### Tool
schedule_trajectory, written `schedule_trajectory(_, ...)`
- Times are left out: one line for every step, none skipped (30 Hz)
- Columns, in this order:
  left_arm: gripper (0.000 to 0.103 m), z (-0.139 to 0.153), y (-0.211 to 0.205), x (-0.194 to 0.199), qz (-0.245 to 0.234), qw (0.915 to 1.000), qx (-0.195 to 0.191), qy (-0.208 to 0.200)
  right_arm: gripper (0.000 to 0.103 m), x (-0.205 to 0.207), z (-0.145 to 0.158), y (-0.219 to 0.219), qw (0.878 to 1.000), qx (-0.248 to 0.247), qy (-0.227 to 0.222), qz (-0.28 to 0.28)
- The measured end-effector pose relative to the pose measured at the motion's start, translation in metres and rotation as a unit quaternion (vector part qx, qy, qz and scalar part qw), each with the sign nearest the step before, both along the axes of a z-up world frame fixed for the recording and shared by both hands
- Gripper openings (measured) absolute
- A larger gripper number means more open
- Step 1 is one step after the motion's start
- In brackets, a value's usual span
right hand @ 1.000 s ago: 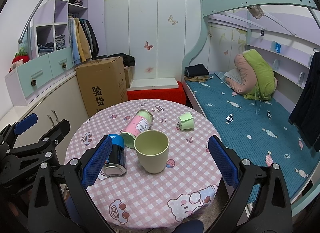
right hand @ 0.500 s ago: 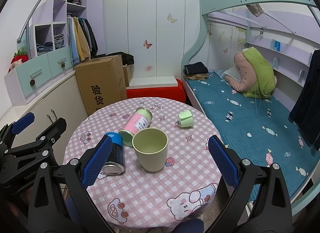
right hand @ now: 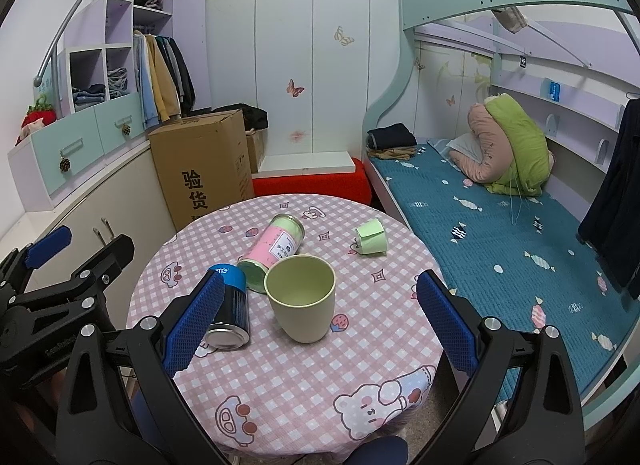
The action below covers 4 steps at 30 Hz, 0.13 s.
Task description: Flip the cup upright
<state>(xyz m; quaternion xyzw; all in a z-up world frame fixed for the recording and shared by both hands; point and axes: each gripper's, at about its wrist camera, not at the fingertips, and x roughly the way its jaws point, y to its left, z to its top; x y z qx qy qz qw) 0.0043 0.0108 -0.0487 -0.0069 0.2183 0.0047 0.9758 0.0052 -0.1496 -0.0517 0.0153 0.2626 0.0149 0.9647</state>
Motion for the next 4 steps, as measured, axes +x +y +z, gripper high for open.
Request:
schedule_trajectory(0.095,-0.0003,0.0003,0.0008,-0.004,1.0,-0.001,0.002,0.097,0.0,-0.0001,0.0,1.0,0.0,0.0,0.001)
schedule_trajectory(0.095,-0.0008,-0.0008,0.0003,-0.001,1.0,0.003,0.001,0.097,0.0005,-0.0002,-0.0001,1.0,-0.001,0.0,0.001)
schedule_trajectory(0.095,-0.001,-0.0018,-0.0001,0.001,1.0,0.009,-0.002,0.097,0.0008,-0.0002,-0.0005,1.0,-0.001,0.001,0.0)
schedule_trajectory(0.095,-0.0014,-0.0028,-0.0006,0.0,0.9999,0.01,-0.002,0.097,0.0006,-0.0003,-0.0007,1.0,0.0,0.001,0.0)
